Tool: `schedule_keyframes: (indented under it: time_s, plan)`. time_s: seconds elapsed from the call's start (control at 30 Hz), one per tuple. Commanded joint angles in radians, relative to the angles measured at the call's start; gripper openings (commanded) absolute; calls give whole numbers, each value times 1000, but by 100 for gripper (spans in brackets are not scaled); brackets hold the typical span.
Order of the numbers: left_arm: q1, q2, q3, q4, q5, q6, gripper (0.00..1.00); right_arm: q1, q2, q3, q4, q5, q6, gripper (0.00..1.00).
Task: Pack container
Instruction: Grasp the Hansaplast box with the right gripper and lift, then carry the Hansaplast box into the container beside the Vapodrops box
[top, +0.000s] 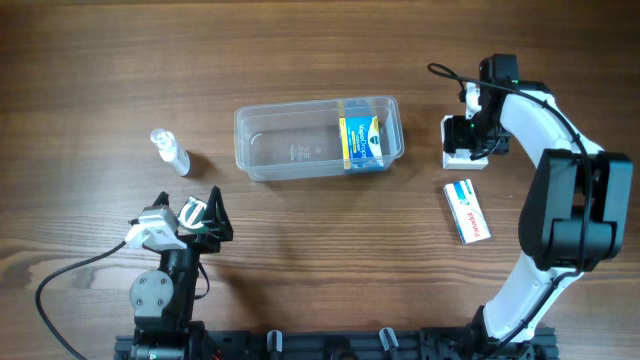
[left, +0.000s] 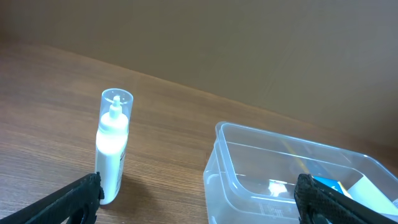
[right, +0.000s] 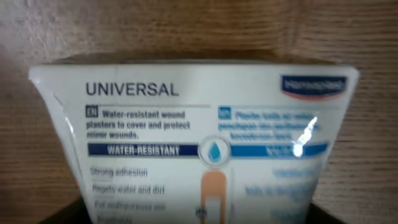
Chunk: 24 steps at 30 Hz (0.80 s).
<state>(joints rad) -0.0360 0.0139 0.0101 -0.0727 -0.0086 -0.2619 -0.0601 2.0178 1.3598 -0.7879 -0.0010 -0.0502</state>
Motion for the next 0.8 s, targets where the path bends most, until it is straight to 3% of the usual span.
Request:
schedule_keyframes:
  time_s: [0.0,0.4,0.77]
  plan:
    - [10,-7,-5,-2,12,-8,100,1,23,-10,6,8,-2,65]
    - [10,-7,-5,-2,12,-8,100,1,-14,133,-143,-79,9,69]
    - [10,-7,-5,-2,12,-8,100,6,-170,246,-237,-518,-7,70]
